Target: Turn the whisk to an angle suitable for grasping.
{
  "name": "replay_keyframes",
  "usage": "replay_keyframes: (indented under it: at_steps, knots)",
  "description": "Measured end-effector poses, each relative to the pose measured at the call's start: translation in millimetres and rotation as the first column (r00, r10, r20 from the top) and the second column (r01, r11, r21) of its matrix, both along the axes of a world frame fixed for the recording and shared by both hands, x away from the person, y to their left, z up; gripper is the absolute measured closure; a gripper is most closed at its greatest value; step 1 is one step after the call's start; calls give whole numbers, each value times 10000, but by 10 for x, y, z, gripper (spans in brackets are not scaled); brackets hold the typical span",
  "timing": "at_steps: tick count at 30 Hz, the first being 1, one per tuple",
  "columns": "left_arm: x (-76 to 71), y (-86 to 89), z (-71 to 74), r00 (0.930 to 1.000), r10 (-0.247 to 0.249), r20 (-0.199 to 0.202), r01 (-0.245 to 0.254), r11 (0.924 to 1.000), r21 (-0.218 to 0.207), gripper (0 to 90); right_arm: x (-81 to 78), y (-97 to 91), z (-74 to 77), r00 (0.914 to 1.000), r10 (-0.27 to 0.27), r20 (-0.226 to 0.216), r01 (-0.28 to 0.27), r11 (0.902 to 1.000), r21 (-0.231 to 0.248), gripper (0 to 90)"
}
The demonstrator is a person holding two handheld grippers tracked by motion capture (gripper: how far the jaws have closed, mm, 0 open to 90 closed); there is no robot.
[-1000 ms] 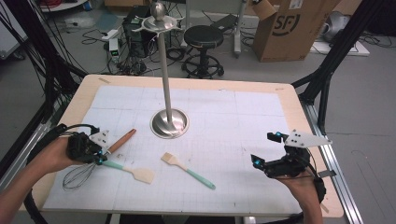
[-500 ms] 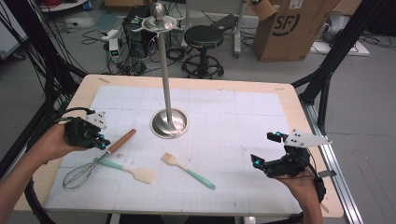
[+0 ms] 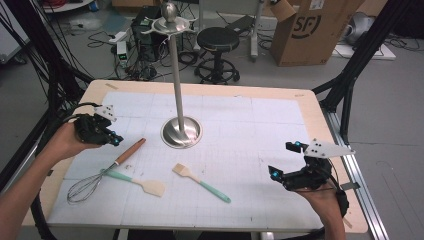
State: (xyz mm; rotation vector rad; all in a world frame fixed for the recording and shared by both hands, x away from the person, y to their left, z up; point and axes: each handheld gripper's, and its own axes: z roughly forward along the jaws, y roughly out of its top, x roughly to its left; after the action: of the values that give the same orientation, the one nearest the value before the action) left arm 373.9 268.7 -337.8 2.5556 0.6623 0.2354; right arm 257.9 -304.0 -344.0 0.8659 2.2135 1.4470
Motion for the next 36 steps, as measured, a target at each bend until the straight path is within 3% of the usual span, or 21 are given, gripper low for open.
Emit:
replay_keyframes:
  at_steps: [9,10,12,26,31,34,36]
  knots:
    - [186,-91,-201,9985,486,-250,-480,9986,215,899,-3,-9,2,10000,-24,-36,24,10000,30,0]
    - [217,-131,-272,9973,637,-359,-632,9979,160,899,-3,-14,0,10000,-25,-18,25,10000,15,0]
    - [251,-160,-323,9966,693,-455,-673,9968,438,899,-5,-20,-6,10000,-24,-42,24,10000,4,0]
    - [333,-96,-521,9902,1283,-548,-1298,9913,-236,900,-15,-16,8,10000,-31,-25,30,10000,-63,0]
    - [335,-61,-598,9873,1448,-649,-1456,9893,-76,900,-13,-3,10,10000,1,8,-1,10000,-77,0]
    - [337,-55,-615,9901,1229,-683,-1220,9924,174,900,-11,-5,3,10000,9,-27,-9,10000,-66,0]
    - [346,-46,-627,9877,1360,-776,-1360,9907,44,900,-11,-4,-3,10000,31,-50,-31,10000,-60,0]
